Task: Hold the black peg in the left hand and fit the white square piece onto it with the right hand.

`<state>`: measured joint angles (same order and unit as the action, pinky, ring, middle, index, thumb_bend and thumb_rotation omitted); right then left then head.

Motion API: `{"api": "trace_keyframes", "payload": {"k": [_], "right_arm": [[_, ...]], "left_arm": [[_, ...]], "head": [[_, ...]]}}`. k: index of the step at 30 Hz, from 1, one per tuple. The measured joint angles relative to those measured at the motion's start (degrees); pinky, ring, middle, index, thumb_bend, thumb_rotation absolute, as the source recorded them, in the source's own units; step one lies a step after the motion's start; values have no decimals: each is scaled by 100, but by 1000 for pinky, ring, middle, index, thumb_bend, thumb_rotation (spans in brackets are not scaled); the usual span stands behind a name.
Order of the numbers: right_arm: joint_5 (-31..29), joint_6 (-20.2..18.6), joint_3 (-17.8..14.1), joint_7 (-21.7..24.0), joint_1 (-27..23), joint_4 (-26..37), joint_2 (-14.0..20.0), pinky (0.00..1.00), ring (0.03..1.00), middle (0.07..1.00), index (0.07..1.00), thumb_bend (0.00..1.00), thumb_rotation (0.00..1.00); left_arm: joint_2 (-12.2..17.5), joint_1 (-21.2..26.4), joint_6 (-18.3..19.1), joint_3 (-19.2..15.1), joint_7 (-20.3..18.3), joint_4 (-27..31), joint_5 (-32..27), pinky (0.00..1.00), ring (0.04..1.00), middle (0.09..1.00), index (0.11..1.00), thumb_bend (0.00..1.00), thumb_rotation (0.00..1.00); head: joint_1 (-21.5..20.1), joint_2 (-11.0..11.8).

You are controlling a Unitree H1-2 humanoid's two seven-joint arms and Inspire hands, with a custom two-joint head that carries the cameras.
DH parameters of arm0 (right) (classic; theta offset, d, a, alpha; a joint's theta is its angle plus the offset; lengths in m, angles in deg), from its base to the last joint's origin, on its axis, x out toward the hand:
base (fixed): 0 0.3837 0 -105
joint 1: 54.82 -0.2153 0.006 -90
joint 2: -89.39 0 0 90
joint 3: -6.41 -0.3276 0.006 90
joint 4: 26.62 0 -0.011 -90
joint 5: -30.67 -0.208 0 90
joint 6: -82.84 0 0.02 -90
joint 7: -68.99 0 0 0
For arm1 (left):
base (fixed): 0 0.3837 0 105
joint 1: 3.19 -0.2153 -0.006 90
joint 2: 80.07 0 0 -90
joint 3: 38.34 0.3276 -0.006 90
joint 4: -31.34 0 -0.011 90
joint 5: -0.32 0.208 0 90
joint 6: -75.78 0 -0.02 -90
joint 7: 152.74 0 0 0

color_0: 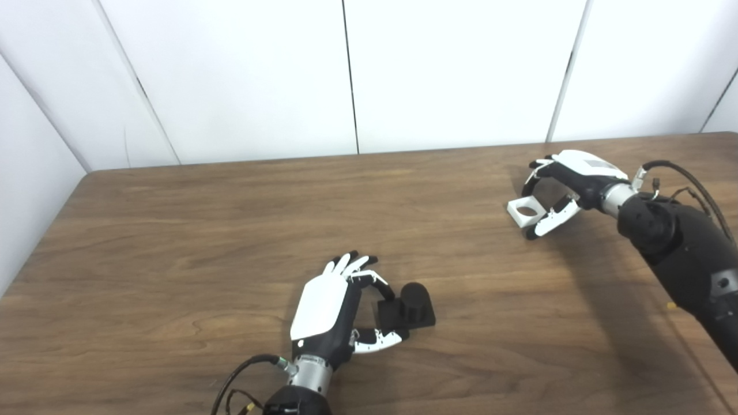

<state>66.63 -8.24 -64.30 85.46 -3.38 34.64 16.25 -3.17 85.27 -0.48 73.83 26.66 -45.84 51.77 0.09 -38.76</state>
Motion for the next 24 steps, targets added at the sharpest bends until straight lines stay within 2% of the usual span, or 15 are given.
{"api": "trace_keyframes", "payload": {"k": [18, 19, 20, 24], "right_arm": [[-56, 131, 9, -76, 15, 3, 3, 931, 1000, 929, 599, 775, 212], [-61, 140, 9, -77, 15, 5, 3, 933, 1000, 929, 537, 626, 176], [-65, 151, 8, -79, 16, 5, 3, 934, 1000, 929, 515, 576, 163], [-98, 217, 8, -80, 24, 17, -2, 931, 1000, 925, 493, 526, 149]], "left_arm": [[3, 0, -2, -3, 0, 0, -5, 973, 962, 879, 489, 517, 58], [3, 0, -2, -2, 0, 0, -5, 971, 961, 878, 489, 516, 59], [3, 0, -2, -1, 0, 0, -5, 970, 960, 878, 489, 516, 59], [6, 0, 2, -2, -1, 0, -4, 974, 963, 883, 489, 517, 58]], "head": [[0, -9], [0, -9], [0, -9], [0, -9]]}}
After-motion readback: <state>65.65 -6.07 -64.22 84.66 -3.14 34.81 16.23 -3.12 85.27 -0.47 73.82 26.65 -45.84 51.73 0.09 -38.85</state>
